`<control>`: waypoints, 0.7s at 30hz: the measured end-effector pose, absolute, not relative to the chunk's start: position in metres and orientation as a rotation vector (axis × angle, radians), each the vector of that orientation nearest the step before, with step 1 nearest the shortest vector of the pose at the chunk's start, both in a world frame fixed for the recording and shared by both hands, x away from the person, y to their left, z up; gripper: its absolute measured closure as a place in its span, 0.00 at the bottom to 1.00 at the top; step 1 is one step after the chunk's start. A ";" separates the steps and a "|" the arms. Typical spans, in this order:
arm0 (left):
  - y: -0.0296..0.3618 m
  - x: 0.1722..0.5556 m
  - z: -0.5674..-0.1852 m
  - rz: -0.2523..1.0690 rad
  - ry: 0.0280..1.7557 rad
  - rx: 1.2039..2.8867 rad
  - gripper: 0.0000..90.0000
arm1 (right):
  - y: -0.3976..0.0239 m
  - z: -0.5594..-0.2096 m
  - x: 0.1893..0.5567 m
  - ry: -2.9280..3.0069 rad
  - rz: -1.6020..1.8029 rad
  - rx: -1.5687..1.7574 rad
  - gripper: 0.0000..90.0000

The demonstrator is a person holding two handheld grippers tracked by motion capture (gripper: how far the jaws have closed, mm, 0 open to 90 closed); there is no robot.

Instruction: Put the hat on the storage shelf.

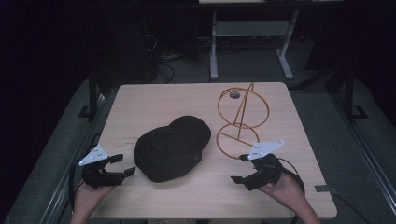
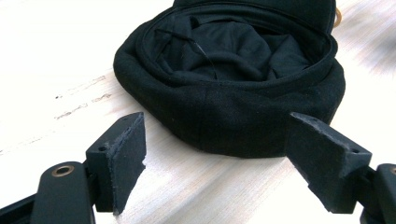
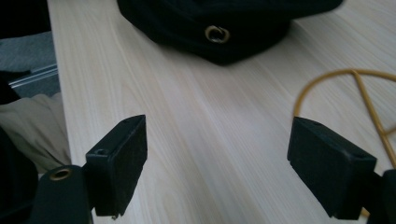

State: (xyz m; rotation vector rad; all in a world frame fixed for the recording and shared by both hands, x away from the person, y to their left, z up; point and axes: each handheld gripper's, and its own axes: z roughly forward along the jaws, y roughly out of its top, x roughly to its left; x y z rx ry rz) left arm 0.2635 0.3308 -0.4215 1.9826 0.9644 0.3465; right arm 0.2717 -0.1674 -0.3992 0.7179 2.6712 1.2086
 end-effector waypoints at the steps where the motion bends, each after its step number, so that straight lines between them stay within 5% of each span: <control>1: 0.332 0.264 -0.422 0.345 0.968 1.977 0.23 | -0.155 -0.396 0.275 2.702 1.203 0.679 0.22; 21: 0.339 0.265 -0.421 0.350 0.982 1.951 0.23 | -0.050 -0.381 0.314 2.832 1.111 0.346 0.39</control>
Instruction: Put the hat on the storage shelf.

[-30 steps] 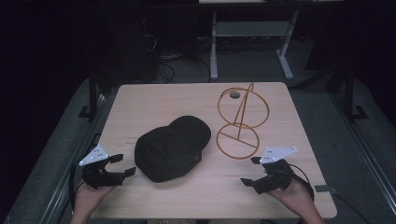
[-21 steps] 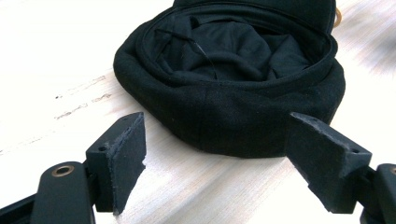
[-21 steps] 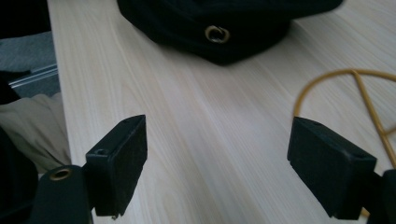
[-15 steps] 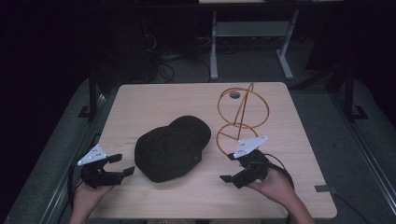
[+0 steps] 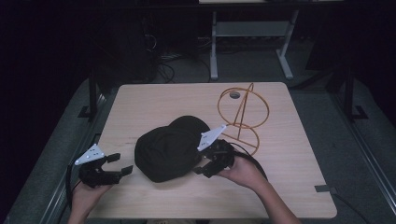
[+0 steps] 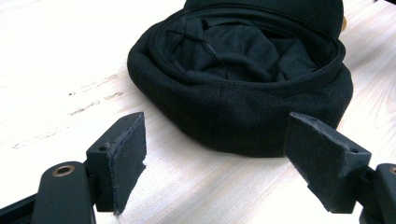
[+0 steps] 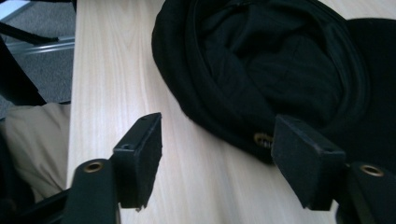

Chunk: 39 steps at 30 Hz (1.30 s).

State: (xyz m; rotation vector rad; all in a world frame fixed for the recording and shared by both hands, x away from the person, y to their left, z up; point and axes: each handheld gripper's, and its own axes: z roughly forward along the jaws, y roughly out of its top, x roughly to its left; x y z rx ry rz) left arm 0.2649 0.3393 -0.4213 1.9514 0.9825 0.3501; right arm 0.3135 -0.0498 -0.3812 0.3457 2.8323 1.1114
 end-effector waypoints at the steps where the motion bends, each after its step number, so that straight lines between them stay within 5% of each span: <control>1: 0.339 0.265 -0.421 0.350 0.982 1.951 0.23 | -0.050 -0.381 0.314 2.832 1.111 0.346 0.39; 14: 0.341 0.266 -0.422 0.349 0.980 1.953 0.22 | 0.007 -0.387 0.330 2.907 1.011 0.211 0.52; 34: 0.341 0.266 -0.422 0.336 0.990 1.940 0.22 | 0.047 -0.418 0.324 3.006 0.839 0.063 0.56; 39: 0.340 0.266 -0.423 0.335 0.986 1.952 0.22 | 0.050 -0.423 0.322 2.963 0.811 0.065 0.68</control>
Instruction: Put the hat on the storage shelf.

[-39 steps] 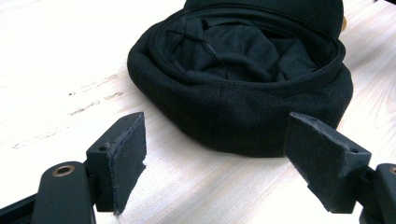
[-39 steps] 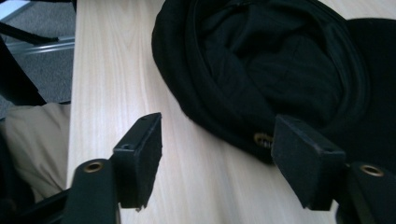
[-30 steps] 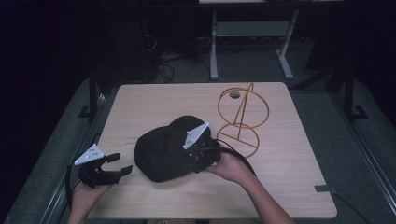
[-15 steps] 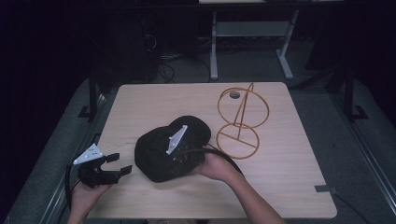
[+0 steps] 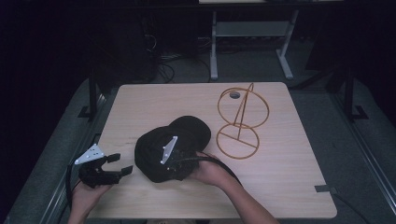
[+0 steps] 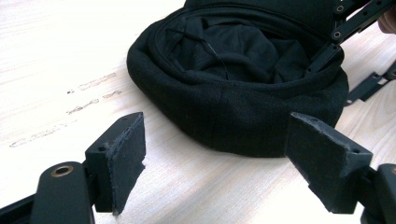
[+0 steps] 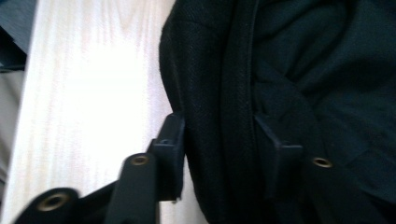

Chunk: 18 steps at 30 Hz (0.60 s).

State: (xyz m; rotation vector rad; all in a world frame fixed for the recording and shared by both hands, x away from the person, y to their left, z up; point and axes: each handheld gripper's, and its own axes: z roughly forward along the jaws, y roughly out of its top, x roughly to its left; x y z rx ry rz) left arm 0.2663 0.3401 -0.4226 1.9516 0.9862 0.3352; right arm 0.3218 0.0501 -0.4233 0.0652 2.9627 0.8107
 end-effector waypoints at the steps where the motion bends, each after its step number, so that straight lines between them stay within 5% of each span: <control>1: 0.340 0.266 -0.423 0.333 0.986 1.950 0.22 | 0.050 -0.423 0.321 2.940 0.797 0.065 0.74; 8: 0.341 0.267 -0.423 0.326 0.988 1.949 0.22 | 0.052 -0.422 0.320 2.946 0.833 0.048 0.85; 18: 0.337 0.267 -0.423 0.291 0.964 1.942 0.22 | 0.040 -0.399 0.324 2.929 0.972 0.089 0.87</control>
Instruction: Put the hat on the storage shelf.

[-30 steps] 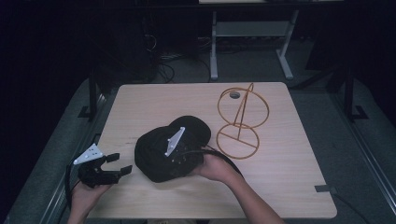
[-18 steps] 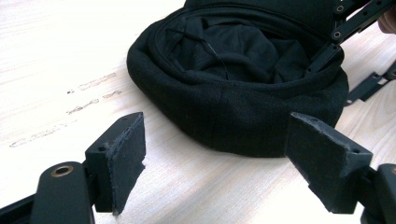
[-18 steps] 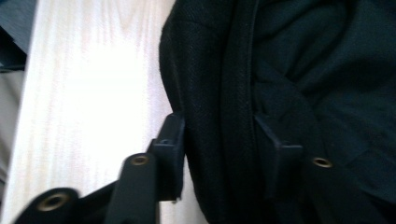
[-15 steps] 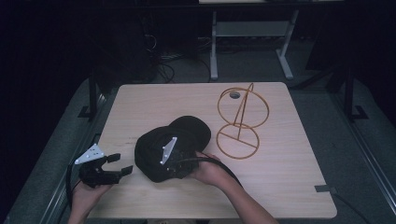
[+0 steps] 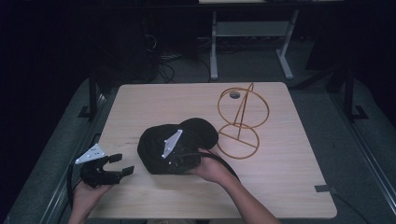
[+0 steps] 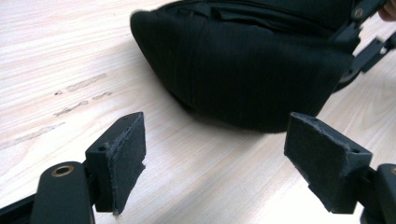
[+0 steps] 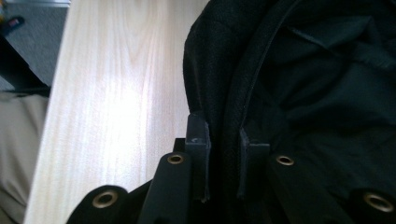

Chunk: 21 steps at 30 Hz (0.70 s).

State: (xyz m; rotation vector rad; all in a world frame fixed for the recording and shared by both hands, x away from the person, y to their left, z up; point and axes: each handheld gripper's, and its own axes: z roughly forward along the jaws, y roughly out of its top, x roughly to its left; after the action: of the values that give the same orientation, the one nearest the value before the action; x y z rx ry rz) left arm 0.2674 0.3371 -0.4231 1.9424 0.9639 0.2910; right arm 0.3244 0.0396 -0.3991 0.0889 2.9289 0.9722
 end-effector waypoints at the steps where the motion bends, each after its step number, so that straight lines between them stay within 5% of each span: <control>1: 0.336 0.267 -0.423 0.283 0.959 1.936 0.22 | 0.037 -0.396 0.325 2.926 0.999 0.093 0.87; 21: 0.294 0.270 -0.403 0.193 0.766 1.820 0.19 | 0.013 -0.330 0.320 2.836 1.234 0.074 0.87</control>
State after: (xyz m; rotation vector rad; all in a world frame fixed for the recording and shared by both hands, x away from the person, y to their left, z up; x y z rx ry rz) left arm 0.2696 0.2944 -0.4026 1.8202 0.7655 0.1931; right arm 0.3201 0.0131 -0.3300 0.0745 2.8360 1.2338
